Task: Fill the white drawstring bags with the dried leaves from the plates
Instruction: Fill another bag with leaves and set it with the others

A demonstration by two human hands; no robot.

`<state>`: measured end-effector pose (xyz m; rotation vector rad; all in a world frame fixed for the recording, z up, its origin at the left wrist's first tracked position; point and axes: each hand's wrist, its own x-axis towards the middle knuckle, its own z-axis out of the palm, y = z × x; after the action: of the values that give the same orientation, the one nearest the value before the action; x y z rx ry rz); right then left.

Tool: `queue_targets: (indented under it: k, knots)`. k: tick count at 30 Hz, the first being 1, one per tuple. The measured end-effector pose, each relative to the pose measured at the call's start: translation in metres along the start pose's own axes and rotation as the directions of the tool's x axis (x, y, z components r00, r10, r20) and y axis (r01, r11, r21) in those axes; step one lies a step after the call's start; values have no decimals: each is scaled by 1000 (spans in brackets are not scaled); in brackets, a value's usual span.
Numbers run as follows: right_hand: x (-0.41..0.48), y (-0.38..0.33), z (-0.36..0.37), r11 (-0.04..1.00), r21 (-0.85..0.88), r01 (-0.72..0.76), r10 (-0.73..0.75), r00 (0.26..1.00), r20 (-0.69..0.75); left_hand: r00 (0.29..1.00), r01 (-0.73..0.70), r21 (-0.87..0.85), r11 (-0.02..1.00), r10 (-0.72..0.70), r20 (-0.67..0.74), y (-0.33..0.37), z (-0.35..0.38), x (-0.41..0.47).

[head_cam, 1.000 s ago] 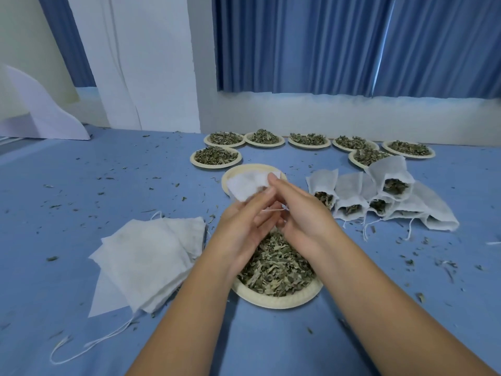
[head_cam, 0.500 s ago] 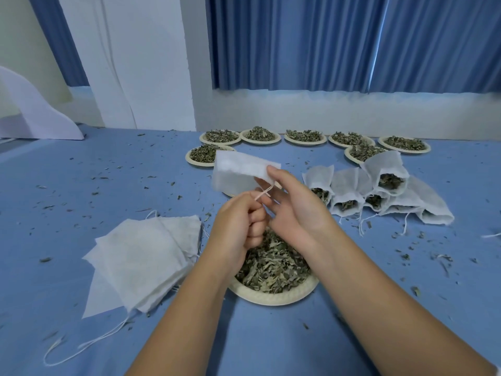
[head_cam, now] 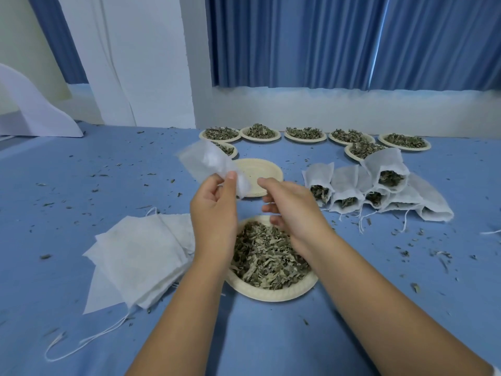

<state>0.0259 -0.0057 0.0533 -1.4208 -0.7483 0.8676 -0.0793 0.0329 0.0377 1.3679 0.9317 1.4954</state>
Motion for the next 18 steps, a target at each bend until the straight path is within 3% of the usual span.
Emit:
queue_targets:
  k: [2,4,8,13,15,18]
  knots:
    - [-2,-1,-3,970,-139,198,-208,976,-60,988,-147,142,979,151,-17,-1,-5,2]
    - [-6,-2,-1,933,-118,340,-340,940,20,961,-271,325,906,272,41,-4,-10,2]
    - [-9,3,6,861,-160,483,-461,873,159,928,-373,548,749,315,200,-7,-9,-3]
    - [-6,8,6,830,-214,515,-511,856,81,904,-426,574,699,337,262,-6,-11,-2]
    - [-4,8,5,870,-188,456,-452,890,63,911,-412,563,717,318,261,-6,-11,-1]
    - [-1,5,-1,965,1,261,-260,964,60,941,-327,471,819,234,246,-7,-12,3]
